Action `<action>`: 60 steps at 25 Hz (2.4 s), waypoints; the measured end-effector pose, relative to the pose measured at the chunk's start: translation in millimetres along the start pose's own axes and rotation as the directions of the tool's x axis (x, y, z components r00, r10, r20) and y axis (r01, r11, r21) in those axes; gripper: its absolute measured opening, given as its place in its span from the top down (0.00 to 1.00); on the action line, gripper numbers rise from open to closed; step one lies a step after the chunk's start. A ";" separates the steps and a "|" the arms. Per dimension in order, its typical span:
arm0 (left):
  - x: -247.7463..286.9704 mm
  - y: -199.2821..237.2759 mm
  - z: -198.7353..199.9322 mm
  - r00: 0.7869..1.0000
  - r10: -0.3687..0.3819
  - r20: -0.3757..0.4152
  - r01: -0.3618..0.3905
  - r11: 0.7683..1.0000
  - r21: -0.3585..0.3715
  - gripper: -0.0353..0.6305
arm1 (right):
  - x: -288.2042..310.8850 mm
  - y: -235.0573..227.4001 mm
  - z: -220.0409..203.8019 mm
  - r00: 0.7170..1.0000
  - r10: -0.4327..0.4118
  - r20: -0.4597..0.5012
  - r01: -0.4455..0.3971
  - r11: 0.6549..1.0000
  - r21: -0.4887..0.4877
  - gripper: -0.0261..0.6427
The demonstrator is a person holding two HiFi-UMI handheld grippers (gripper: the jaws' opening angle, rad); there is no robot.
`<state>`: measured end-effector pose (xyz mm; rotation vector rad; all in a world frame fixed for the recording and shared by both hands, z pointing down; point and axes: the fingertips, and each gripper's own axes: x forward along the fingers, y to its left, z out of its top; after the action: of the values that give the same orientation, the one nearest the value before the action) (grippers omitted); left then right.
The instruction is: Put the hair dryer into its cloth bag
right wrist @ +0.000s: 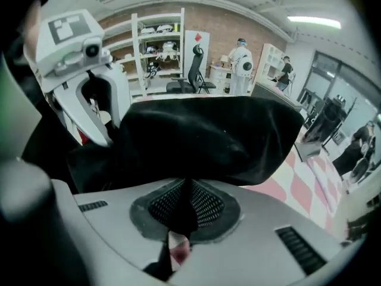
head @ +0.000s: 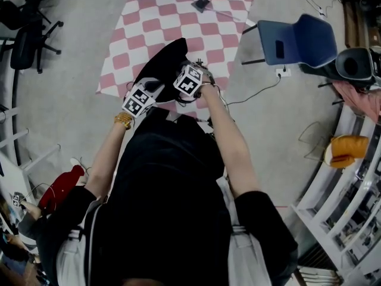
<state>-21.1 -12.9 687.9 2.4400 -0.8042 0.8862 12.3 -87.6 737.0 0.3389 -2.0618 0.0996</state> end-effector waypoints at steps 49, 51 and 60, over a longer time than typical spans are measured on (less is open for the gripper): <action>17.8 43.7 65.3 0.987 0.153 0.045 -0.134 0.950 -0.281 0.88 | -14.8 -56.5 -14.4 0.989 -0.140 -0.041 0.144 0.902 0.408 0.90; 18.2 43.5 65.6 0.985 0.166 0.052 -0.147 0.952 -0.270 0.88 | -7.6 -37.9 -16.9 0.994 -0.097 -0.053 0.110 0.897 0.428 0.90; 10.9 50.8 62.3 0.979 0.189 0.073 -0.164 0.949 -0.269 0.88 | -5.9 7.8 14.8 0.987 0.082 0.136 -0.132 0.900 0.415 0.91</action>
<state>-19.6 -89.3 660.6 2.2181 -1.1156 0.6757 0.3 -82.1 725.2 0.5054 -2.1643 0.6158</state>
